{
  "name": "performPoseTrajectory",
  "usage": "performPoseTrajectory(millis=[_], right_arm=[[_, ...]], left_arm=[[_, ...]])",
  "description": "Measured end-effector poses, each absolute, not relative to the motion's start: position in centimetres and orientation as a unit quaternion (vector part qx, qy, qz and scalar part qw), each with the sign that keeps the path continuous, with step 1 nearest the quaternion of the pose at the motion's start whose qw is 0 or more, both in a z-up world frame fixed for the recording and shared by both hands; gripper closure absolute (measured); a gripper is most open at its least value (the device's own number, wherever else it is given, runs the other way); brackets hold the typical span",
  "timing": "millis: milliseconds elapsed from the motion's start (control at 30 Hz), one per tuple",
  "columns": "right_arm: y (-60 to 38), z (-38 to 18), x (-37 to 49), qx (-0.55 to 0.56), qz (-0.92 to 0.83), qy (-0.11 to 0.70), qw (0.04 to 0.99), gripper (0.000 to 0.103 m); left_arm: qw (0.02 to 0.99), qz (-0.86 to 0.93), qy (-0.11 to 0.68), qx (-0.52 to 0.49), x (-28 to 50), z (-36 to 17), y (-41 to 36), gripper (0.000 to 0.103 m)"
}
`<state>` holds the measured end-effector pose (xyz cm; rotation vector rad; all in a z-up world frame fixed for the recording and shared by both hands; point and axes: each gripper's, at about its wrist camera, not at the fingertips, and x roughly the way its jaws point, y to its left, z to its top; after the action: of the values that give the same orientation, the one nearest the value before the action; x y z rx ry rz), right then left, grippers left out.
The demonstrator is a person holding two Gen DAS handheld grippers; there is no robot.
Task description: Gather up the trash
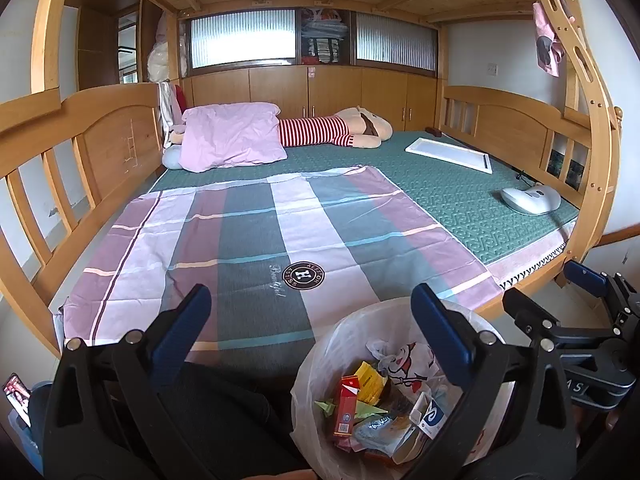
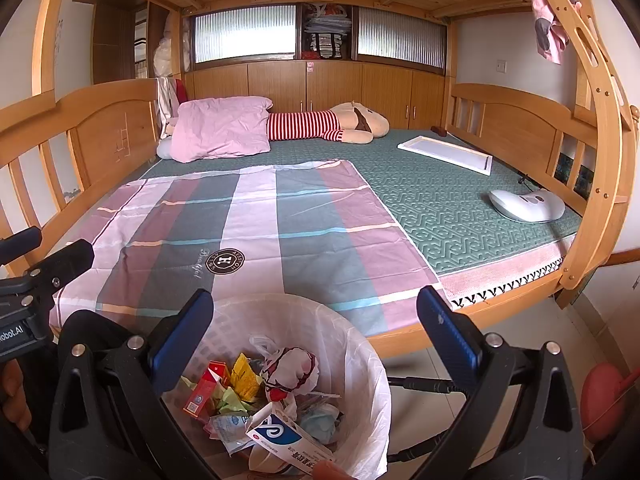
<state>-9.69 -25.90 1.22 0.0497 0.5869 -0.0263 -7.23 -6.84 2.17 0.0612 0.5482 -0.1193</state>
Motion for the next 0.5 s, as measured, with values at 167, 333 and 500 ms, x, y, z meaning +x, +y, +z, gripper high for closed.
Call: performPoseTrajectory(millis=[167, 333, 500], right_arm=[[-26.06, 1.12, -9.7, 0.025, -0.013, 0.29, 0.957, 0.004], [-26.5, 0.97, -9.65, 0.025, -0.014, 0.291, 0.956, 0.004], [-26.51, 0.82, -9.55, 0.025, -0.015, 0.293, 0.956, 0.004]], left_arm=[[0.96, -0.056, 0.271, 0.031, -7.13, 2.04, -6.83, 0.004], [0.96, -0.051, 0.274, 0.032, -7.01, 1.9, -6.84, 0.004], [0.961, -0.036, 0.272, 0.04, -6.99, 1.7, -6.87, 0.004]])
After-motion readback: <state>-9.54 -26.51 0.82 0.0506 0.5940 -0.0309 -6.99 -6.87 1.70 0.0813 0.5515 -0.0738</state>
